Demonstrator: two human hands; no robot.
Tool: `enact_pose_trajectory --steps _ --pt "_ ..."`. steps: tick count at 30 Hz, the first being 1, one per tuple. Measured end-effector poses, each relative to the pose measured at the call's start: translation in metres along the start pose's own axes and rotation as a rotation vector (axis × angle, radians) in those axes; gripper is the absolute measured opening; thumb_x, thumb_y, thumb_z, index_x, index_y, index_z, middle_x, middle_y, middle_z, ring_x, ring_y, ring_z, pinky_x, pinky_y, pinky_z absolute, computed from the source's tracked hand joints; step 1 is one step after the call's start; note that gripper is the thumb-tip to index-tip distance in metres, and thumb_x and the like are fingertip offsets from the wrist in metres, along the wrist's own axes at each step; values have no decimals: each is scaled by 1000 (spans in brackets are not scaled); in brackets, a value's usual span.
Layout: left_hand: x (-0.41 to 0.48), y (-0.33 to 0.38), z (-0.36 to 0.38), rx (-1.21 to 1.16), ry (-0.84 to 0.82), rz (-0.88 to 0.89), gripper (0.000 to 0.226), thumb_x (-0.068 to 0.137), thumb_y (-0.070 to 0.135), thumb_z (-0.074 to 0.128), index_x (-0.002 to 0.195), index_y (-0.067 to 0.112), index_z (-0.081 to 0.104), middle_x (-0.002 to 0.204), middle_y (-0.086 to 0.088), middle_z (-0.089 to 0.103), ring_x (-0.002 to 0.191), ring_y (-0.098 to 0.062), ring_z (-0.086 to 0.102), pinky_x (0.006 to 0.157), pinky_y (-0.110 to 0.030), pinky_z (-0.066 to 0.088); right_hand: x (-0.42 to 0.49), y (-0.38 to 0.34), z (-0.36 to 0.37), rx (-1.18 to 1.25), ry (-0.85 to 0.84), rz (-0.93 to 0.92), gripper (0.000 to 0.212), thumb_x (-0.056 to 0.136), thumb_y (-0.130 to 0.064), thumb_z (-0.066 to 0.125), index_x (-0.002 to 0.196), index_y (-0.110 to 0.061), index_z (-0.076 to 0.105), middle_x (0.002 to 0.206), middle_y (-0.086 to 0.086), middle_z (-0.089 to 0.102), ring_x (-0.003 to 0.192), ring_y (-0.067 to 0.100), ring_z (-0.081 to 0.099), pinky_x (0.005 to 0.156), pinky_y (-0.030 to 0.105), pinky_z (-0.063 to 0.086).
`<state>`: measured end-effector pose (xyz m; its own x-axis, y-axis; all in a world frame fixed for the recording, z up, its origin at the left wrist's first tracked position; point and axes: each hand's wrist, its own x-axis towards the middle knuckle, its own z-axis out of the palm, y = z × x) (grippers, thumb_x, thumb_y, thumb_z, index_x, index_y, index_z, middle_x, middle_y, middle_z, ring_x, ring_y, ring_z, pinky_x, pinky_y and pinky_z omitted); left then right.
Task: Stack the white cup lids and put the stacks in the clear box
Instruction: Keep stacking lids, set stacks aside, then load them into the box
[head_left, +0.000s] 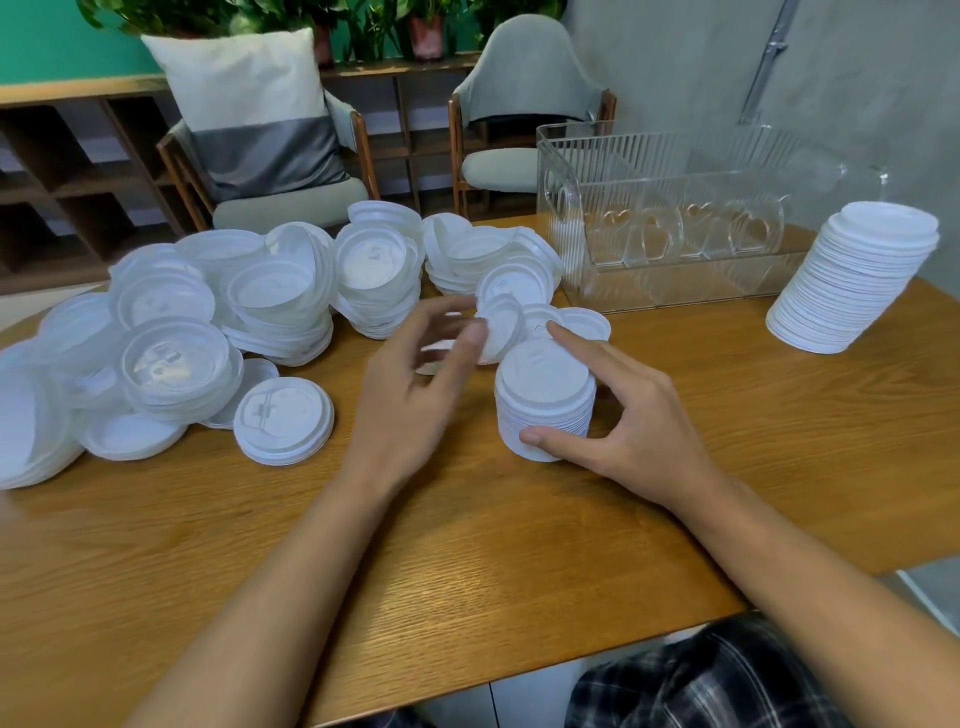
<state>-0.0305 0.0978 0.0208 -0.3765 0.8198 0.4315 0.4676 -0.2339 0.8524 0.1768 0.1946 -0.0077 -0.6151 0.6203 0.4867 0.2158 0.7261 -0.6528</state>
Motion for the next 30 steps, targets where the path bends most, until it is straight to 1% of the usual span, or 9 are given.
enact_pose_trajectory --steps 2,4,8,13,21,24,26,28,30 --pt "4 -13 -7 215 111 11 23 98 29 71 121 24 72 113 14 75 113 -3 67 97 -24 51 0 0 0 3 7 16 94 76 -56 84 155 -23 48 144 -15 57 137 0 50 107 22 46" --pt "6 -24 -8 452 67 23 26 95 22 73 120 22 73 116 12 75 113 -6 66 96 -23 49 0 -1 0 2 8 22 93 75 -57 84 155 -23 49 144 -16 57 137 -1 49 107 20 45" --pt "9 -35 -8 603 8 37 30 94 15 73 124 20 72 115 4 76 109 -16 69 90 -35 55 0 -1 0 -6 -4 25 92 77 -56 83 155 -23 48 143 -17 56 137 -2 48 107 18 44" --pt "9 -32 -10 627 6 26 30 95 7 72 122 21 73 104 3 77 99 -18 70 84 -39 56 0 -2 -1 -9 -12 27 90 77 -56 83 154 -24 49 143 -19 54 137 -6 46 108 12 39" --pt "8 -27 -9 567 58 97 31 88 10 81 117 18 72 92 9 64 83 -7 57 75 -29 49 1 -2 -2 -2 -18 35 89 77 -56 83 154 -26 49 144 -20 53 138 -6 45 110 12 38" --pt "7 -20 -6 496 139 168 33 89 13 80 120 15 72 96 8 64 86 -3 55 79 -17 48 1 -3 -2 1 -18 37 89 77 -55 83 154 -26 49 145 -19 54 138 -7 45 110 12 37" --pt "7 -17 -4 418 188 176 32 93 15 76 124 18 71 102 9 61 92 -5 59 83 -24 54 1 -3 -2 -1 -16 35 89 78 -55 83 154 -25 49 144 -18 54 138 -6 45 110 12 36" --pt "8 -14 -4 351 220 132 34 97 20 71 131 21 70 108 7 59 100 -9 61 81 -24 58 1 -2 -2 -5 -15 34 88 78 -54 83 154 -24 49 144 -18 54 138 -6 45 109 10 36" --pt "7 -11 -5 271 233 55 39 100 21 69 138 24 67 114 4 57 106 -10 62 77 -14 55 1 -2 -2 -13 -13 30 87 79 -51 84 154 -23 49 145 -17 54 139 -3 45 109 10 35"
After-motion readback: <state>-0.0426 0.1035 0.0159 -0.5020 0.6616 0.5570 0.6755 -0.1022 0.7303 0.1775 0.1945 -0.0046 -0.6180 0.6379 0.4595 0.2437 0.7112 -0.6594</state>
